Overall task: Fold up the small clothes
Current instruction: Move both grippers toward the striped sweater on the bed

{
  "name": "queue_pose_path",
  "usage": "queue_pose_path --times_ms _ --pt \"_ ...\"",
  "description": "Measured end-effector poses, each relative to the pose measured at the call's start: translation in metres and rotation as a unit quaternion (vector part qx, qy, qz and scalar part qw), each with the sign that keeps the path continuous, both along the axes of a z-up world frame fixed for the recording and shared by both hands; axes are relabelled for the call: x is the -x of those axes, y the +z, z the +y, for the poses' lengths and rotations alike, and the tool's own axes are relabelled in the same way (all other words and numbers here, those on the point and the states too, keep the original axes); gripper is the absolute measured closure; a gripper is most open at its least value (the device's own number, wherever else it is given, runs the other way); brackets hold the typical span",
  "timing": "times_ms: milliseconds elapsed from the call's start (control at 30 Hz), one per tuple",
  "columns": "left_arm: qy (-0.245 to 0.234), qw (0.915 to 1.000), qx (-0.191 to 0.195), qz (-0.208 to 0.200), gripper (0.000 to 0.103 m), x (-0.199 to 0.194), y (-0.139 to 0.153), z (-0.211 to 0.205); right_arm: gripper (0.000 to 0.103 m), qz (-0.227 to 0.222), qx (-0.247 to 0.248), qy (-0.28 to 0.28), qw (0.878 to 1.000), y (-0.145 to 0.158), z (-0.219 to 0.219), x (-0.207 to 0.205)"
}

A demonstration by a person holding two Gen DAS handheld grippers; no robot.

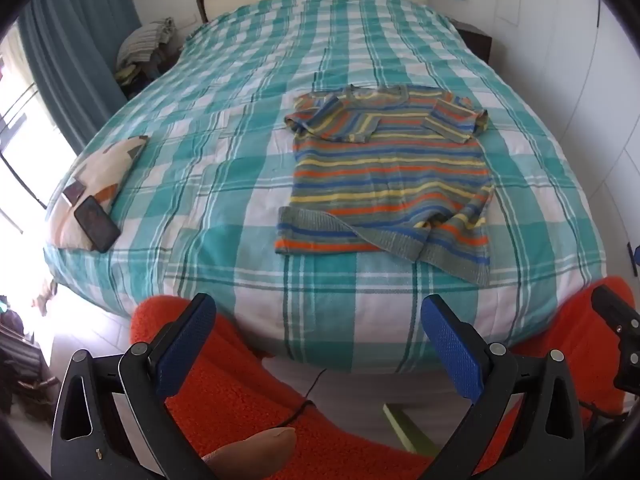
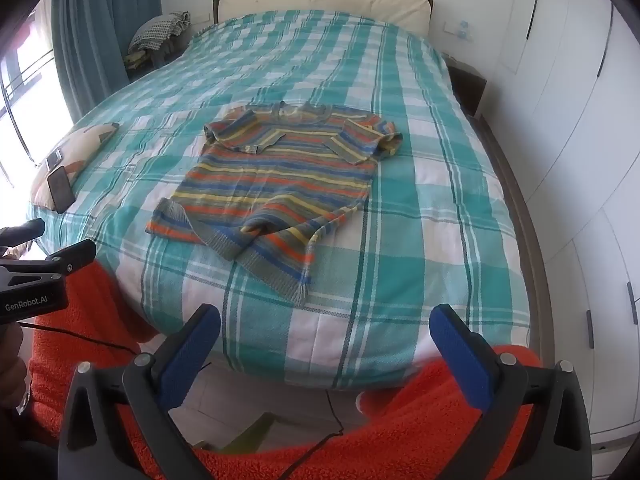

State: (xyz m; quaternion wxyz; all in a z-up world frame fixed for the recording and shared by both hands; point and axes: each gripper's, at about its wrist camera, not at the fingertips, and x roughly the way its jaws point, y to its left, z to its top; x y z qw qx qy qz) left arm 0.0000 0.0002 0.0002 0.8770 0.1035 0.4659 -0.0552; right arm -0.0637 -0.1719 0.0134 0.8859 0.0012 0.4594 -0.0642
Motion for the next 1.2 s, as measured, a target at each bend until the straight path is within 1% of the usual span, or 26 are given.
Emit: queue_pose_path --times_ms 200,267,367,733,1200 --pt "0.000 1.0000 -0.004 0.004 0.000 0.000 -0.001 -0.001 0.000 0.002 0.000 0.001 1.000 0.001 -0.003 -0.001" --pt "0.000 1.0000 -0.004 0.006 0.000 0.000 -0.002 -0.002 0.000 0.004 -0.001 0.002 1.000 -0.008 0.002 0.001" --pt "-0.002 1.0000 -0.003 0.006 0.000 -0.002 -0.002 -0.001 0.000 0.005 -0.002 0.002 1.000 -0.010 0.002 0.001" --pt "-0.004 0.9999 -0.004 0.014 0.000 -0.002 -0.007 -0.001 0.000 0.014 -0.008 -0.001 1.000 -0.008 0.000 -0.005" --pt "-0.011 0.9998 -0.013 0.012 0.000 0.000 -0.013 -0.006 0.000 0.017 -0.010 -0.001 1.000 -0.011 0.000 -0.005"
